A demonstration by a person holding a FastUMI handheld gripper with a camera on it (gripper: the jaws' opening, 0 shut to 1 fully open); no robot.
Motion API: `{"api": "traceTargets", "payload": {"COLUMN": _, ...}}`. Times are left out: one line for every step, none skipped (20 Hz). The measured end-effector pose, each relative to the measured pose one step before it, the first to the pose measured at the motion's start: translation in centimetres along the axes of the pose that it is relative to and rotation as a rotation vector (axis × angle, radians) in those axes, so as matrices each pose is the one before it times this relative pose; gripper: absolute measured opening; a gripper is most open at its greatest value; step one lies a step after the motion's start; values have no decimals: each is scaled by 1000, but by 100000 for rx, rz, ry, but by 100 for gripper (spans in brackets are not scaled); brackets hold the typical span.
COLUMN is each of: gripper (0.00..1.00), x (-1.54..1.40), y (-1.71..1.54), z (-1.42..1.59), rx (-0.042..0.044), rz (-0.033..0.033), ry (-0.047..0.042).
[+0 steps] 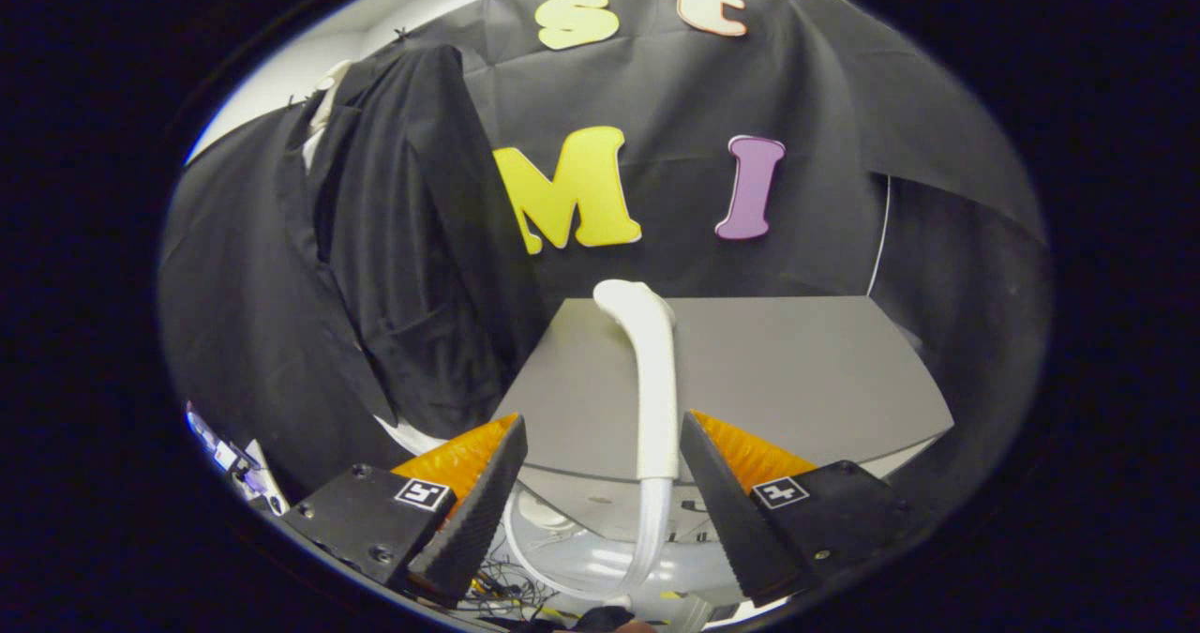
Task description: Iron the clothes twice with a garment steamer, once on the left side and once on the right side.
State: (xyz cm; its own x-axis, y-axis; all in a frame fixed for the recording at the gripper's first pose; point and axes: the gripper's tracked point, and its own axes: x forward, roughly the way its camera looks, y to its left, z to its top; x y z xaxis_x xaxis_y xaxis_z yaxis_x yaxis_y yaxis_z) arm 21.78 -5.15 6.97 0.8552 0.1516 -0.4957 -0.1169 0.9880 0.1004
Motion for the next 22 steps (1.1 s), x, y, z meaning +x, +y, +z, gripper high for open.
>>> {"api": "traceTargets", "payload": {"gripper": 100, "x": 770, "y": -975, "z": 414, "rx": -240, "rz": -1738, "ry": 1973}}
{"api": "traceTargets", "payload": {"gripper": 100, "x": 970, "y": -825, "z": 245, "rx": -352, "rz": -967, "ry": 2355}}
{"api": "traceTargets", "payload": {"gripper": 100, "x": 753, "y": -708, "z": 209, "rx": 338, "rz": -1070, "ry": 2162}}
{"api": "traceTargets", "payload": {"gripper": 100, "x": 762, "y": -623, "z": 83, "rx": 265, "rz": -495, "ry": 1983}}
{"api": "traceTargets", "payload": {"gripper": 100, "x": 723, "y": -570, "z": 222, "rx": 648, "rz": -696, "ry": 1948}}
{"api": "traceTargets", "payload": {"gripper": 100, "x": 526, "y": -317, "z": 63, "rx": 413, "rz": 98, "ry": 2046}}
{"api": "traceTargets", "payload": {"gripper": 100, "x": 722, "y": -215, "z": -58, "rx": 516, "rz": -279, "ry": 2079}}
{"api": "traceTargets", "payload": {"gripper": 100, "x": 860, "y": -328, "z": 157, "rx": 298, "rz": -151, "ry": 1884}}
{"api": "traceTargets", "payload": {"gripper": 100, "x": 784, "y": -463, "z": 25, "rx": 204, "rz": -798, "ry": 2281}}
{"api": "traceTargets", "payload": {"gripper": 100, "x": 545, "y": -343, "z": -192, "rx": 509, "rz": -475, "ry": 2060}}
{"api": "traceTargets", "payload": {"gripper": 100, "x": 684, "y": -318, "z": -64, "rx": 283, "rz": -208, "ry": 2157}}
{"api": "traceTargets", "payload": {"gripper": 100, "x": 631, "y": -254, "z": 31, "rx": 402, "rz": -246, "ry": 1527}}
{"api": "traceTargets", "payload": {"gripper": 100, "x": 570, "y": -297, "z": 43, "rx": 21, "rz": -522, "ry": 1515}}
{"api": "traceTargets", "payload": {"gripper": 100, "x": 315, "y": -52, "z": -117, "rx": 644, "rz": 481, "ry": 1342}}
{"api": "traceTargets", "payload": {"gripper": 100, "x": 409, "y": 100, "z": -69, "rx": 543, "rz": 397, "ry": 2010}}
{"api": "traceTargets", "payload": {"gripper": 100, "x": 181, "y": -132, "z": -272, "rx": 624, "rz": -222, "ry": 1411}}
{"api": "traceTargets", "payload": {"gripper": 100, "x": 205, "y": 10, "z": -127, "rx": -374, "rz": -478, "ry": 1396}}
{"api": "traceTargets", "payload": {"gripper": 100, "x": 284, "y": 57, "z": -131, "rx": -215, "rz": -821, "ry": 1209}}
{"api": "traceTargets", "payload": {"gripper": 100, "x": 187, "y": 61, "z": -93, "rx": -214, "rz": -660, "ry": 1365}}
{"api": "traceTargets", "payload": {"gripper": 100, "x": 312, "y": 223, "z": 29, "rx": 540, "rz": -528, "ry": 1182}}
{"api": "traceTargets", "payload": {"gripper": 100, "x": 243, "y": 142, "z": -159, "rx": 379, "rz": 5, "ry": 1743}}
{"api": "traceTargets", "payload": {"gripper": 98, "x": 326, "y": -48, "z": -232, "rx": 600, "rz": -346, "ry": 1871}}
